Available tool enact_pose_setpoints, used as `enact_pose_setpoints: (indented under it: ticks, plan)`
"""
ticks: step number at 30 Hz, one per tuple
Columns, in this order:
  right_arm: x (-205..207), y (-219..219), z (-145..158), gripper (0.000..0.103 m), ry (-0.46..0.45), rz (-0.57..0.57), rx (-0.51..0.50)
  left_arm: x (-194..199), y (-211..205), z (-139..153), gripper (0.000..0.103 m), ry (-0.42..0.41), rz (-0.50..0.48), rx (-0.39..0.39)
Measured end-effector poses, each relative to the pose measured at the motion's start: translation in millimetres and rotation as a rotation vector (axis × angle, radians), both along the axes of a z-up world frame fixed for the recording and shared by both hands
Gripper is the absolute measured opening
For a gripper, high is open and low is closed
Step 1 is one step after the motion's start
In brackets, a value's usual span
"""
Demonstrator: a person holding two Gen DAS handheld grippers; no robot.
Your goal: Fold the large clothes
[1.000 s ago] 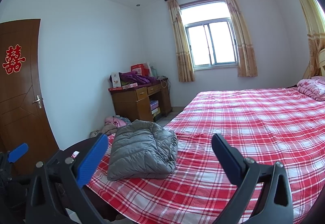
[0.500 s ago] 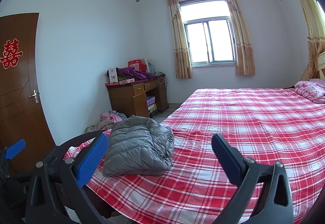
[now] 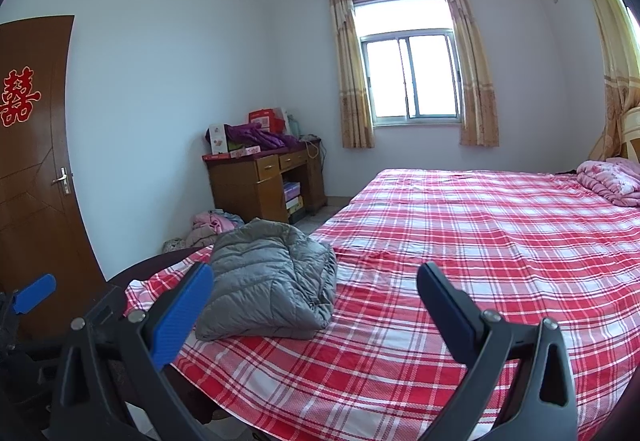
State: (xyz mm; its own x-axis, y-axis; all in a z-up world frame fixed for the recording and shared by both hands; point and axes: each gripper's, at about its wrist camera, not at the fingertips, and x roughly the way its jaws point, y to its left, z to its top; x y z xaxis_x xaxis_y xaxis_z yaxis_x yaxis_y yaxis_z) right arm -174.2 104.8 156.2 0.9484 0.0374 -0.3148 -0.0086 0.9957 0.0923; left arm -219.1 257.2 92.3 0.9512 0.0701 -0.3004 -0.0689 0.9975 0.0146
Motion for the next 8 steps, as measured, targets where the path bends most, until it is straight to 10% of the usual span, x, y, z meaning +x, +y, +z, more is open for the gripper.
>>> enact_pose_setpoints:
  ticks: [8]
  plan:
    - [2.7,1.0,-3.5,0.103,0.011,0.001,-0.003,1.8,-8.1,-2.5,0.102,-0.012,0.068,0.074]
